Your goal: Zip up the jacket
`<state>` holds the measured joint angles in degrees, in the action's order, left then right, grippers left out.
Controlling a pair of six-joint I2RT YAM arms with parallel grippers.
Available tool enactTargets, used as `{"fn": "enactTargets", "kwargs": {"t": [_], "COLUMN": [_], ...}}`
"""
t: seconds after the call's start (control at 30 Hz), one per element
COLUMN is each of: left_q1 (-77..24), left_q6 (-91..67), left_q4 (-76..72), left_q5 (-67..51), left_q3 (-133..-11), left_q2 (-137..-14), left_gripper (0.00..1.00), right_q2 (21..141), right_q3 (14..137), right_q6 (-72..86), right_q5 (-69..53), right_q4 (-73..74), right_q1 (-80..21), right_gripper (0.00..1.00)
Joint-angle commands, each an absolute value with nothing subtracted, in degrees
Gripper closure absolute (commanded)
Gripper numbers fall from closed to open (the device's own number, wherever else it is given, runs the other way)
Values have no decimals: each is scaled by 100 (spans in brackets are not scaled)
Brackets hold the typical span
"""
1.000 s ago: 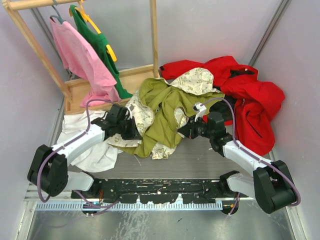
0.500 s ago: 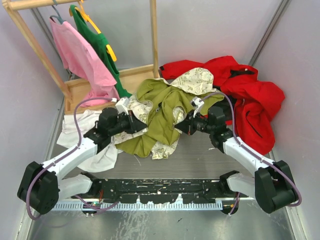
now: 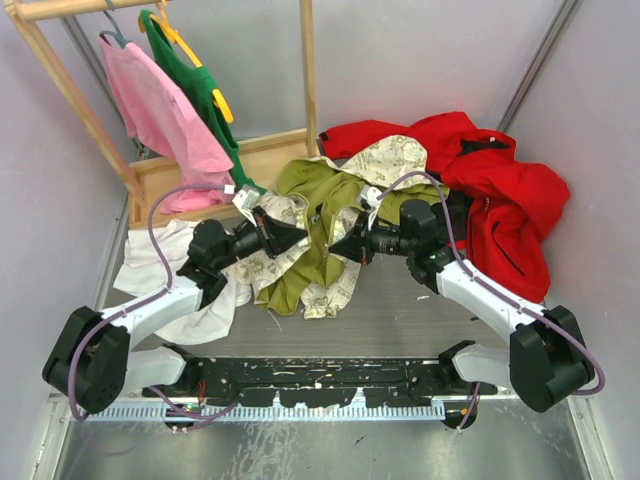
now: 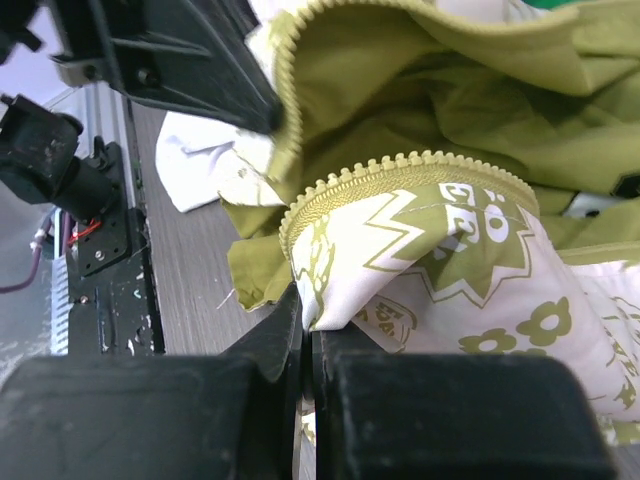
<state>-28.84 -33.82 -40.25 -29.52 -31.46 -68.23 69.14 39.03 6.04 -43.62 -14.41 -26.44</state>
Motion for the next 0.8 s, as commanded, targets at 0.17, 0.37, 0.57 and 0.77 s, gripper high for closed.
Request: {"fn": "enactTargets", "kwargs": {"t": [0.17,0.37,0.57,0.77], "left_q1": [-2856,-2856,-2886,-2997], "left_q6": [-2636,-2392,-2347,-2206], "left_q4": [-6810,-6972,-7060,-7058], "left_q5": [-3798,-4152,-4489,-4660], "left_q3": [-2561,-2320,-2279,-2231], "left_q2": [-6977,-6968,-7041,-7084], "left_gripper": [100,100,99,96], "right_q2": [6962,6992,6940,6903], "right_q3": [4267,4195,4017,3813], "right_q6": [-1,-224,-252,-3], "right_q5": [-5305,-5470,-5457,-5386], "right_q4": [-1661,-1602,-1750,-2151], "right_q1": [-2887,-3090,-3131,-3129], "right_gripper": [99,99,99,99]}}
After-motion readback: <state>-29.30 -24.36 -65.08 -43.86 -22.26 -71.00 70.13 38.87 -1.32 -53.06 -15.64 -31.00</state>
